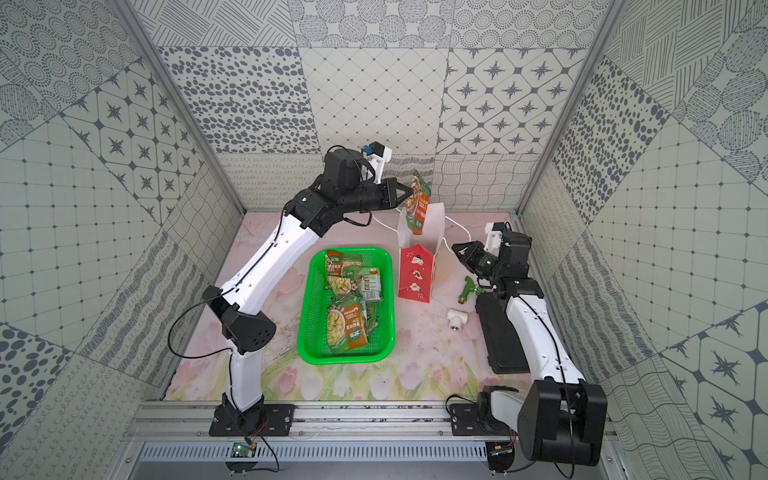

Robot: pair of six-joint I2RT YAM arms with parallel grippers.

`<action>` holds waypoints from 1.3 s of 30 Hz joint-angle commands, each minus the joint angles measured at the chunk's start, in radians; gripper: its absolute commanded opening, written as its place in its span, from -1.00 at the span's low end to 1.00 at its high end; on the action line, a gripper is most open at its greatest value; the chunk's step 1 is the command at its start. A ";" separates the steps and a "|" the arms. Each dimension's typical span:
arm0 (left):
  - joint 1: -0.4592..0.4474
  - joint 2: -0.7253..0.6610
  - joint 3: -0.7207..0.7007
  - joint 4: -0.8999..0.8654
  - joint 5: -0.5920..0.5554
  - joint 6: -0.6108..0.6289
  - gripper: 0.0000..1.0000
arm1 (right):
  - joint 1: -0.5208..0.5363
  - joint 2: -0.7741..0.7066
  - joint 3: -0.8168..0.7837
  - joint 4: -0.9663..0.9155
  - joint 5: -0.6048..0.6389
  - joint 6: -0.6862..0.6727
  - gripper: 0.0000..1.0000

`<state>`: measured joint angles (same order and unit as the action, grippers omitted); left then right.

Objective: Place the condiment packets inside the bag
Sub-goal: Place the condiment packet in the paper bag, then pick up the condiment packet from the storage box.

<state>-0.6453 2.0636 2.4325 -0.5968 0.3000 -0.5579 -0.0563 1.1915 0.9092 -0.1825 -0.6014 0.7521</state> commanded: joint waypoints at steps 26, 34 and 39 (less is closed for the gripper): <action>-0.085 -0.281 -0.323 -0.230 -0.100 0.033 0.44 | 0.004 -0.030 -0.012 0.028 0.017 -0.016 -0.50; -0.090 -0.627 -0.890 -0.051 -0.273 -0.032 0.48 | 0.003 -0.076 -0.022 -0.006 0.112 -0.036 -0.40; -0.091 -0.756 -1.132 -0.008 -0.327 -0.089 0.49 | -0.003 -0.073 -0.021 -0.048 0.184 -0.049 -0.39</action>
<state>-0.7334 1.4082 1.4765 -0.7200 0.1070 -0.5961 -0.0566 1.1290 0.9047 -0.2134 -0.4793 0.7254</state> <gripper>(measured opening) 0.741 0.302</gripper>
